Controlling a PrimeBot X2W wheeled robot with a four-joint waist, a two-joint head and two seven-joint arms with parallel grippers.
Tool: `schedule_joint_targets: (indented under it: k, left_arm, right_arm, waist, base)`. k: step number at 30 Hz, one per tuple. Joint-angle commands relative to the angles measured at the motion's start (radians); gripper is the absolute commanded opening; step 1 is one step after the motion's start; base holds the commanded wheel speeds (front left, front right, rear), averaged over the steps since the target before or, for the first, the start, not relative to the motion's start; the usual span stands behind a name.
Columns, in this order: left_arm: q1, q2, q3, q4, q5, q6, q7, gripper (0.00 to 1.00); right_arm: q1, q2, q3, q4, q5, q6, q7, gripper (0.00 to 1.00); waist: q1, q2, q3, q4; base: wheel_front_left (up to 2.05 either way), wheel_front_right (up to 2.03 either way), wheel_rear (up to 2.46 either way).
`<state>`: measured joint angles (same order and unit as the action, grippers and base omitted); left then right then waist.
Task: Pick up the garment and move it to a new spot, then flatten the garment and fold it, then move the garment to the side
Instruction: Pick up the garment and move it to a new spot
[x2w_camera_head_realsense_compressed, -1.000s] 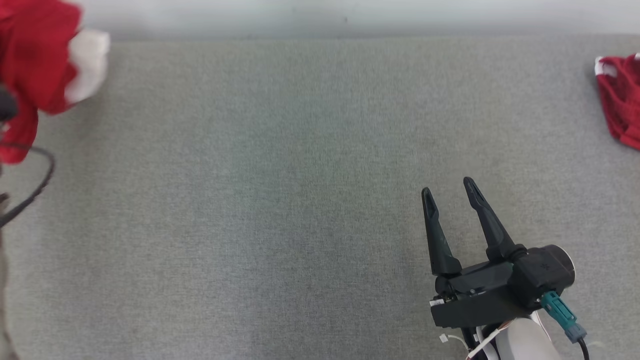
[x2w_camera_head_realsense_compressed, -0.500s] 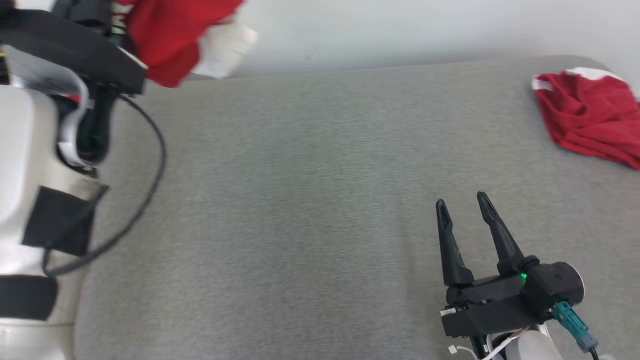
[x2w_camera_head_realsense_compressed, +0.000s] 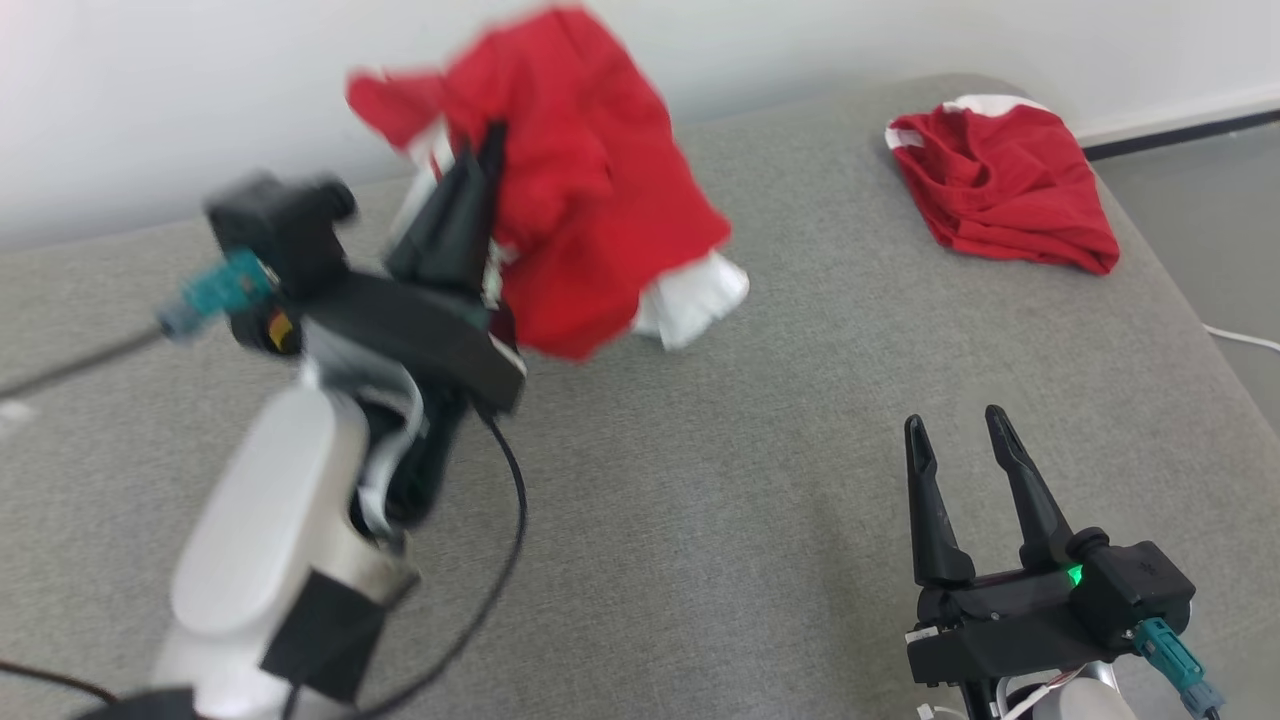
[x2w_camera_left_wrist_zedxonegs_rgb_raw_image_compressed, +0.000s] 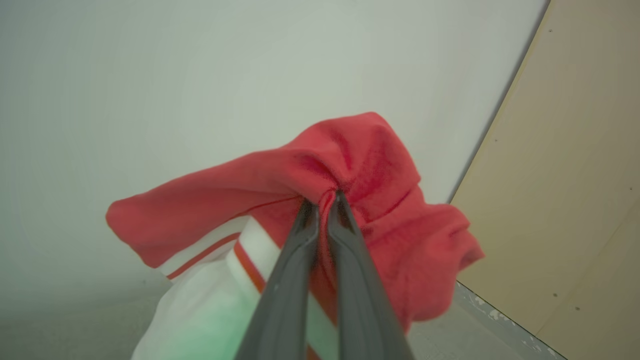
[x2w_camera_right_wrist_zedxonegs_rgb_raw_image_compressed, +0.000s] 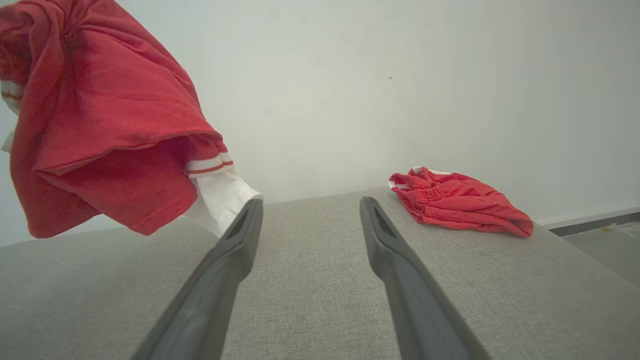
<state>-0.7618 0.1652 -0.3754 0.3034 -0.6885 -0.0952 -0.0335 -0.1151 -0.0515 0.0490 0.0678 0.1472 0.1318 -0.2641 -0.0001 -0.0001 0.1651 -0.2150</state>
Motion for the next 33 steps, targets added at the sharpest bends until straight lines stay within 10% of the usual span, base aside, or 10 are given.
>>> schedule_joint_targets:
  k: [1,13,14,15,33]
  left_arm:
    - [0.025,-0.003,0.001,0.001,-0.013,0.005,-0.005,0.0]
    - [0.243,-0.037,-0.103,0.208,0.06,0.017,-0.112,0.0]
    - [0.247,-0.041,-0.112,0.225,0.065,0.016,-0.122,0.35]
    - [0.248,-0.045,-0.118,0.239,0.071,0.014,-0.133,1.0]
    - [0.414,0.051,0.076,-0.023,0.281,0.083,-0.232,1.0]
  right_arm:
    - [0.007,0.002,0.0,0.0,0.01,-0.003,0.0,1.0]
    - [-0.016,0.002,0.021,0.026,0.016,-0.003,0.0,1.0]
    - [-0.017,0.002,0.023,0.027,0.014,-0.003,0.0,1.0]
    - [-0.017,0.002,0.024,0.028,0.012,-0.003,0.0,1.0]
    - [0.042,0.002,0.008,0.021,0.0,-0.003,0.0,1.0]
  waist:
    - [0.0001,0.0001,0.014,-0.016]
    - [0.0001,0.0001,0.022,0.002]
    - [0.0001,0.0001,0.019,0.005]
    - [0.0001,0.0001,0.016,0.009]
    - [0.0001,0.0001,-0.094,0.127]
  base:
    - [0.0,0.0,0.0]
    - [0.0,0.0,0.0]
    - [0.0,0.0,0.0]
    - [0.0,0.0,0.0]
    - [0.0,0.0,0.0]
